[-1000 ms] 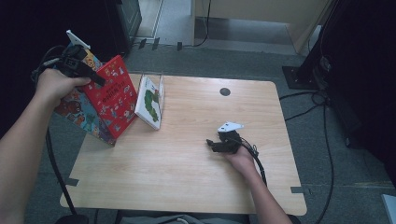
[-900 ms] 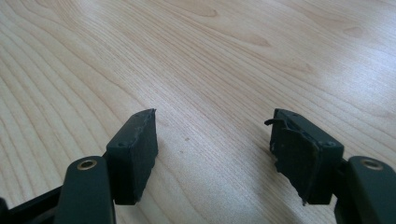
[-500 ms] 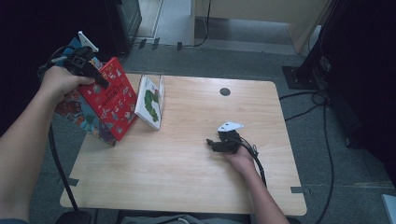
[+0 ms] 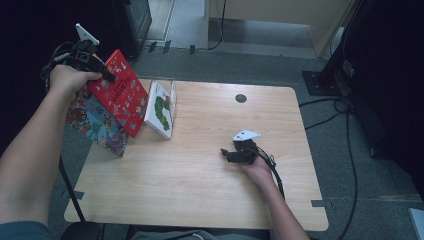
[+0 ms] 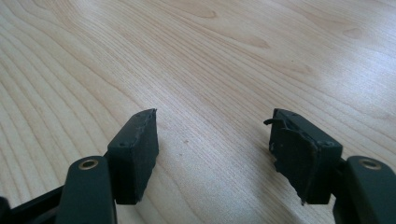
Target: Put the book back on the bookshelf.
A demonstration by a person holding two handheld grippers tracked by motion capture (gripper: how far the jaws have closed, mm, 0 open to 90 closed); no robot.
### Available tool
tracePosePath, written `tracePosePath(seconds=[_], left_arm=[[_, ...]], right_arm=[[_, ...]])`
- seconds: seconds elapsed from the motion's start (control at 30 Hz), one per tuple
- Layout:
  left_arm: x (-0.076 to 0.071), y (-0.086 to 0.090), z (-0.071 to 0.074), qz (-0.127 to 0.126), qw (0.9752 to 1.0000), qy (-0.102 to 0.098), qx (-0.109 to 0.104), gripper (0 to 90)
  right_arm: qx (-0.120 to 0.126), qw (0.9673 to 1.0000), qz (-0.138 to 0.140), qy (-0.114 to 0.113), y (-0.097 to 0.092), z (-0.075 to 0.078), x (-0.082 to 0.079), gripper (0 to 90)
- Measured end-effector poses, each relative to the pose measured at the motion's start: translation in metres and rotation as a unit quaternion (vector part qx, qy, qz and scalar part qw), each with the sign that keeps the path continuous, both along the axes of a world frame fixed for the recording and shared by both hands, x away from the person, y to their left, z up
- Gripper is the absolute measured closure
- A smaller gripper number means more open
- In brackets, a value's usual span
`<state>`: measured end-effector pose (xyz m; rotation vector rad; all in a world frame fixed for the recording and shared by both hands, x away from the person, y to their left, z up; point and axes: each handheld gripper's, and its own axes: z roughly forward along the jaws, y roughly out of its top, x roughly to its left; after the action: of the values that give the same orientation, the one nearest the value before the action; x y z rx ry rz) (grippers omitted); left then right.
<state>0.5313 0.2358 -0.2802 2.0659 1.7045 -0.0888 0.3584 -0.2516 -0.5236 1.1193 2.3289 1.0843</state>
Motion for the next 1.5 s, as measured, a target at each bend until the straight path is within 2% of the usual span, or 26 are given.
tracePosePath(seconds=[0.13, 0.33, 0.4, 0.53, 0.67, 0.83, 1.17, 1.27, 1.43, 1.5], left_arm=[[0.005, -0.003, -0.004, 0.010, 0.9999, -0.008, 0.000, 79.9], [0.010, -0.010, -0.010, 0.009, 0.9999, -0.013, 0.004, 79.8], [0.012, -0.014, -0.012, 0.009, 0.9998, -0.017, -0.005, 79.4], [0.014, -0.019, -0.015, 0.010, 0.9996, -0.027, -0.006, 78.5], [0.014, -0.017, -0.016, 0.007, 0.9997, -0.023, 0.000, 78.8], [0.014, -0.015, -0.017, 0.011, 0.9997, -0.022, -0.006, 77.1], [0.014, -0.008, -0.015, 0.026, 0.9993, -0.025, -0.003, 62.8], [0.013, -0.007, -0.012, 0.035, 0.9990, -0.027, -0.008, 53.8], [0.011, -0.001, -0.008, 0.034, 0.9989, -0.029, -0.011, 51.2], [0.009, 0.001, -0.006, 0.032, 0.9991, -0.028, -0.006, 50.5]], right_arm=[[0.000, 1.0000, 0.000, 0.000, 0.000, 0.000, 0.000, 32.7], [0.001, 1.0000, -0.001, 0.000, 0.000, 0.000, -0.001, 33.3], [0.001, 1.0000, -0.002, 0.001, 0.000, 0.000, -0.001, 33.6], [0.001, 1.0000, -0.002, 0.002, 0.000, 0.000, -0.002, 33.9], [0.002, 1.0000, -0.002, 0.001, 0.000, 0.000, -0.002, 34.0], [0.001, 1.0000, -0.001, -0.001, 0.000, 0.000, -0.002, 34.0], [0.002, 1.0000, -0.003, 0.000, 0.000, 0.000, -0.002, 34.0], [0.001, 1.0000, -0.003, -0.001, -0.001, 0.000, -0.003, 34.0], [0.002, 1.0000, -0.003, 0.001, 0.000, 0.000, -0.003, 34.0], [0.002, 1.0000, -0.003, 0.001, 0.000, 0.000, -0.003, 34.0]])
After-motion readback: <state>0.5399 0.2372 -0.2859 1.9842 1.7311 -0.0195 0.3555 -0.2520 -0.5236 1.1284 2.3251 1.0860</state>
